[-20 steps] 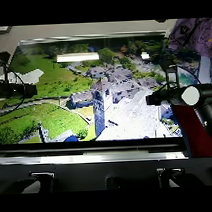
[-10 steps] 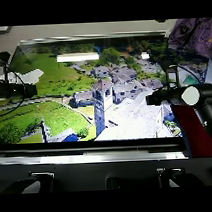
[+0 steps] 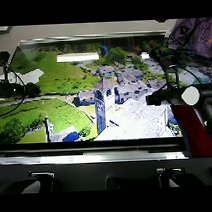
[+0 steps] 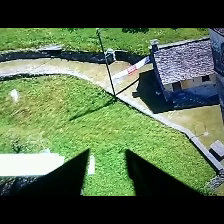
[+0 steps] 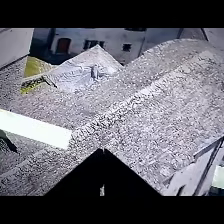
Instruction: Fold the clothes and pants, and hang the long-sleeved shirts on hangers.
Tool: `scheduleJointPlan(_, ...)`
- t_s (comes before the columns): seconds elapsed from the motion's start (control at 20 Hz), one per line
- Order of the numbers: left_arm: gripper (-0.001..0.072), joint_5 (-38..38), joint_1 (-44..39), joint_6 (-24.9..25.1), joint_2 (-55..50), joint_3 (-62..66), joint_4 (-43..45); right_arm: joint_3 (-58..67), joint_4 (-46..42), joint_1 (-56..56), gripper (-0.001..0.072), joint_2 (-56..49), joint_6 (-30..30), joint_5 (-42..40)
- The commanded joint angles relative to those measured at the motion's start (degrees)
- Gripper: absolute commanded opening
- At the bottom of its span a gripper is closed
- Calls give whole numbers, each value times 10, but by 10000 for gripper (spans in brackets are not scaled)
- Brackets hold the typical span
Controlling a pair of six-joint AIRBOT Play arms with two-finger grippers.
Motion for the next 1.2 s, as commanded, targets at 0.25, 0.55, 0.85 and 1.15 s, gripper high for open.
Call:
scheduleJointPlan(0.25,720,98,117,-184,-112,57,209,0,0,0,39,0,0,0)
scheduleJointPlan(0.55,720,108,202,-184,-403,308,209,0,0,0,39,0,0,0)
scheduleJointPlan(0.85,720,179,213,-197,-542,400,209,0,0,0,39,0,0,0)
scheduleJointPlan(1.15,19,127,200,-195,-538,426,167,0,0,0,39,0,0,0)
